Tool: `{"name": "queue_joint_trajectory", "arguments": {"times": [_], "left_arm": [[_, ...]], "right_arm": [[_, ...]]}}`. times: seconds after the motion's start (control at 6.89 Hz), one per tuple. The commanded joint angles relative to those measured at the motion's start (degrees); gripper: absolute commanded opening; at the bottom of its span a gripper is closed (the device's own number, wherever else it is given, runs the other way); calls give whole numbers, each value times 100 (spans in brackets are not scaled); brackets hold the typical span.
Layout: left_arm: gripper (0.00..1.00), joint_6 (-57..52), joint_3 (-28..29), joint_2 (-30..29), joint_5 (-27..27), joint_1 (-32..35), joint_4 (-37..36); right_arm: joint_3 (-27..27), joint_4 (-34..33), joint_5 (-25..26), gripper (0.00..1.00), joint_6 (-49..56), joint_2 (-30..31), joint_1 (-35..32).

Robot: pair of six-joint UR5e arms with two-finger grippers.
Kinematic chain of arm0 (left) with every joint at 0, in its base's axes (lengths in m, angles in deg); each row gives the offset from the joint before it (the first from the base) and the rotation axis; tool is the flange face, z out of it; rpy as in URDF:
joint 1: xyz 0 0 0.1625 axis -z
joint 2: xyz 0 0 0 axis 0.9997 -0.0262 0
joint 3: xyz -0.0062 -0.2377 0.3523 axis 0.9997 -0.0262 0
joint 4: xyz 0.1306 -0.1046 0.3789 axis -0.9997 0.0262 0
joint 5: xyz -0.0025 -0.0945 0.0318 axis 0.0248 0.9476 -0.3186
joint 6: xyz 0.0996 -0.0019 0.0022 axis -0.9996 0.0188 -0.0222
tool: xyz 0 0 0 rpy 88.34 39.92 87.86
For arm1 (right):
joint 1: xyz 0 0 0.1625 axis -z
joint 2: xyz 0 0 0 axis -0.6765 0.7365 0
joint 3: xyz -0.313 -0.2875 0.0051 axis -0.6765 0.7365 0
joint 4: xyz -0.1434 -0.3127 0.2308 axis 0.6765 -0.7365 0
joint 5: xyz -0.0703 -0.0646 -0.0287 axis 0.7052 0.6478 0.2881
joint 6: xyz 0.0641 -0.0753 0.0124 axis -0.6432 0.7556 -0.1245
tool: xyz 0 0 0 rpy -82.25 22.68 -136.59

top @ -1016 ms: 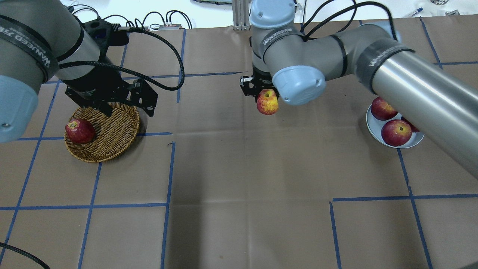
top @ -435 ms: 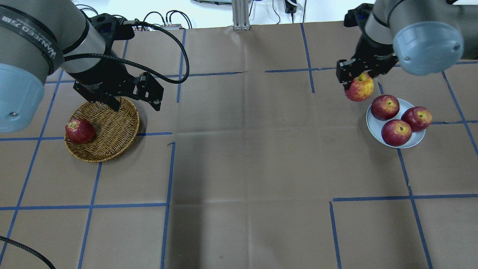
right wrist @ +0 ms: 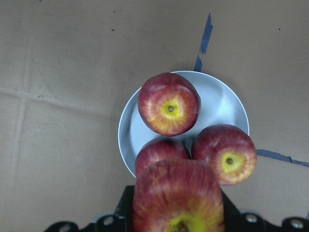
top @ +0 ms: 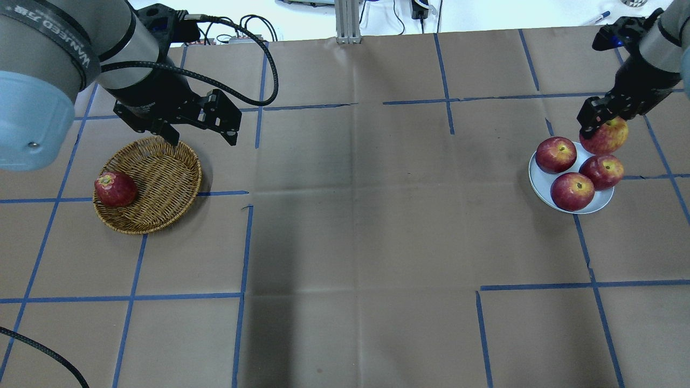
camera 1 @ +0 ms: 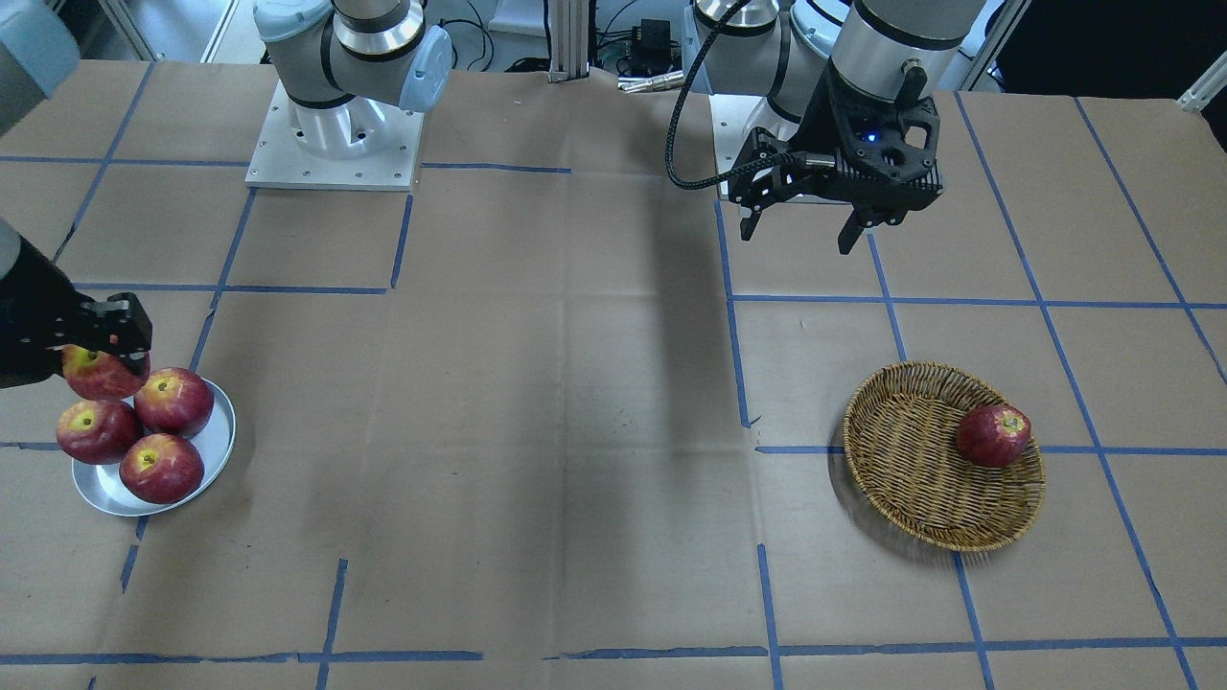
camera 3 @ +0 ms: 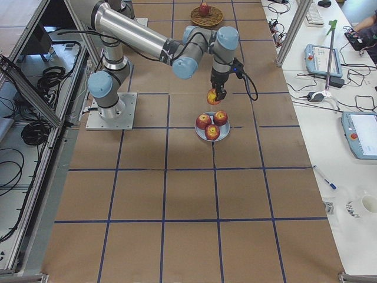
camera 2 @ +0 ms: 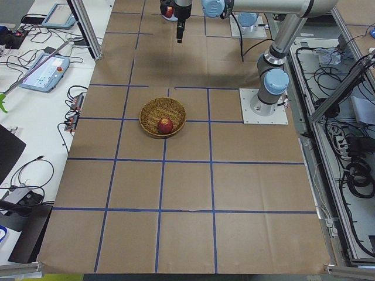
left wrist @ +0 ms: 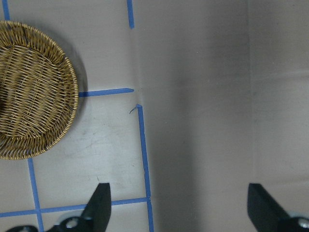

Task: Transfer apple from basket to plate
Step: 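Lower the apple onto the plate beside the red apples and release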

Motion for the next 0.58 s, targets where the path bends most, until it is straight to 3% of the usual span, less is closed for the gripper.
{"name": "queue_joint_trajectory", "arguments": {"times": [0.0, 0.44], "left_arm": [[99, -32, 17, -29, -35, 66, 28], [99, -41, -36, -11, -80, 93, 46]], "right_arm": [[-270, -535, -17, 49, 326, -331, 161], [-447, -872, -97, 49, 327, -533, 187]]}}
